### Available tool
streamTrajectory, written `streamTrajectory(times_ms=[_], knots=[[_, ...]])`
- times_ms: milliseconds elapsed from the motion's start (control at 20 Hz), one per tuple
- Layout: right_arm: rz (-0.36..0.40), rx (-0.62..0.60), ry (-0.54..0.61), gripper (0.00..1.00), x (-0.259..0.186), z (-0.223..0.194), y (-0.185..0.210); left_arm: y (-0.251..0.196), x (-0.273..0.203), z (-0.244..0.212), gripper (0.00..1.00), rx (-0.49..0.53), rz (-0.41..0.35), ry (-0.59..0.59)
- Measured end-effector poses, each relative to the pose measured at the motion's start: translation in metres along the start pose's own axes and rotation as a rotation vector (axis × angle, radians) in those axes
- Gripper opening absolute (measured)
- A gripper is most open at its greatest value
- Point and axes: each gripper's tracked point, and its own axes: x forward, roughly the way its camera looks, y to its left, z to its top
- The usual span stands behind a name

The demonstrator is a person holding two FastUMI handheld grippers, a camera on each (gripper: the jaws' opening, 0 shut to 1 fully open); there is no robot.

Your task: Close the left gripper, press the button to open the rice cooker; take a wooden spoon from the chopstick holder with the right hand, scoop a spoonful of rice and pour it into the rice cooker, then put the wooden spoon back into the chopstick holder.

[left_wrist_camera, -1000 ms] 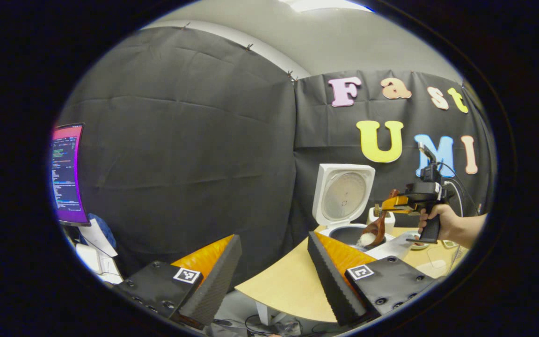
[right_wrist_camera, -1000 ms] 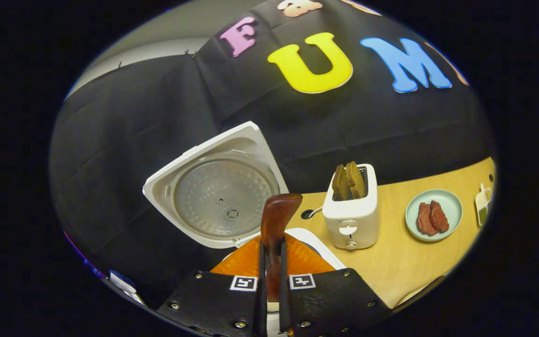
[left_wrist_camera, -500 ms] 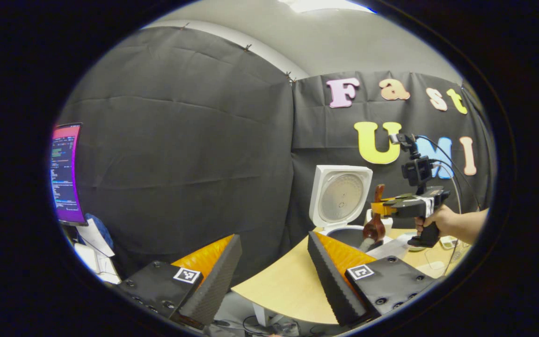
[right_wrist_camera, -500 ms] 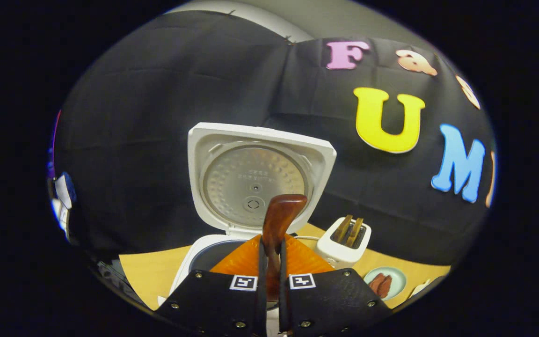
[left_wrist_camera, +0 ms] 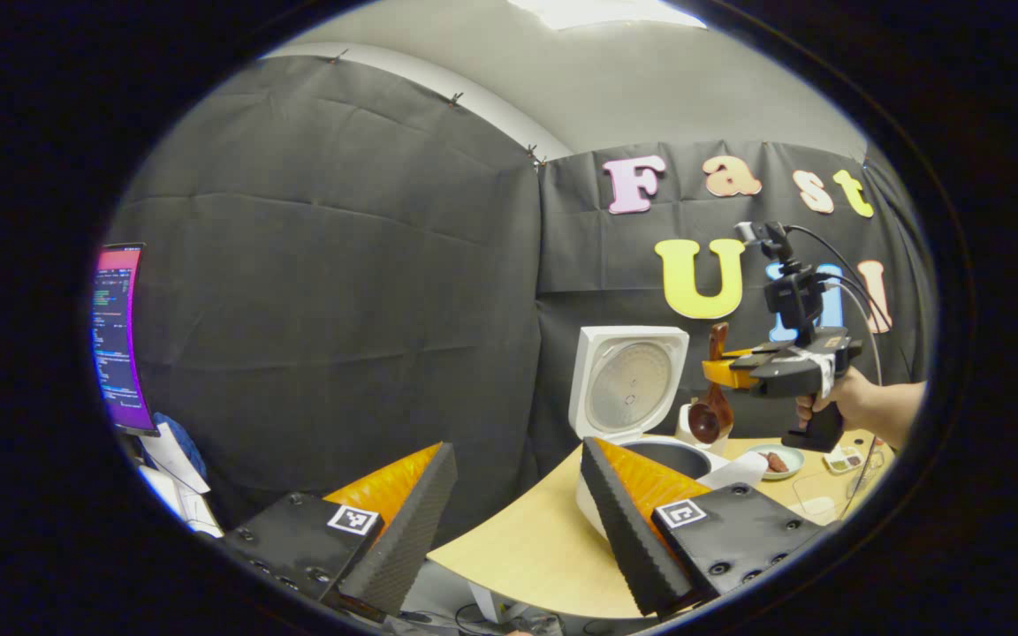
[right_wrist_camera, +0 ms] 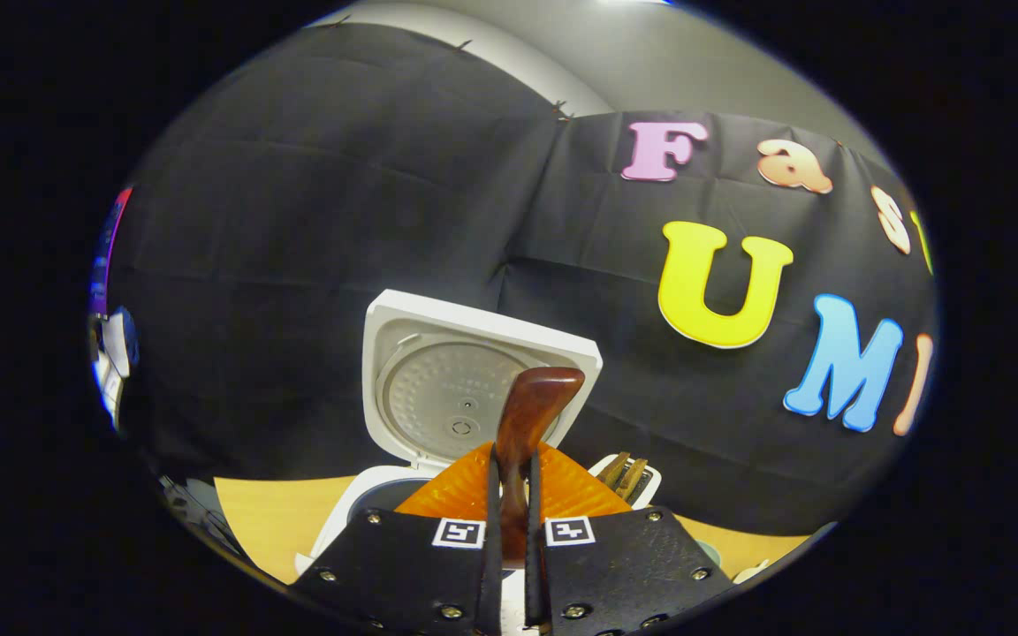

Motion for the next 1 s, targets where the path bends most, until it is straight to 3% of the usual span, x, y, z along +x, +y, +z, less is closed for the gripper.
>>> streamTrajectory(times_ms=[300, 450, 550, 600, 800, 850, 900, 1000], knots=[[-0.038, 0.257, -0.025, 0.11, -0.049, 0.02, -0.054, -0.029, 0.003, 0.018, 1.0, 0.011, -0.064, -0.035], [-0.066, 0.349, -0.046, 0.11, -0.078, 0.024, -0.083, -0.058, 0.008, 0.029, 0.95, 0.011, -0.102, -0.048], [-0.1, 0.386, -0.051, 0.11, -0.099, 0.019, -0.103, -0.078, 0.016, 0.035, 0.92, 0.011, -0.128, -0.056], [-0.123, 0.397, -0.055, 0.11, -0.11, 0.017, -0.117, -0.087, 0.015, 0.037, 1.0, 0.014, -0.141, -0.059], [-0.203, 0.456, -0.059, 0.11, -0.146, 0.0, -0.167, -0.121, 0.021, 0.045, 1.0, 0.024, -0.183, -0.068], [-0.226, 0.47, -0.059, 0.11, -0.155, -0.006, -0.179, -0.132, 0.021, 0.047, 0.92, 0.025, -0.192, -0.071], [-0.251, 0.478, -0.057, 0.11, -0.164, -0.011, -0.192, -0.141, 0.022, 0.048, 0.98, 0.025, -0.202, -0.074], [-0.297, 0.49, -0.051, 0.1, -0.18, -0.023, -0.214, -0.156, 0.023, 0.051, 0.98, 0.03, -0.217, -0.08]])
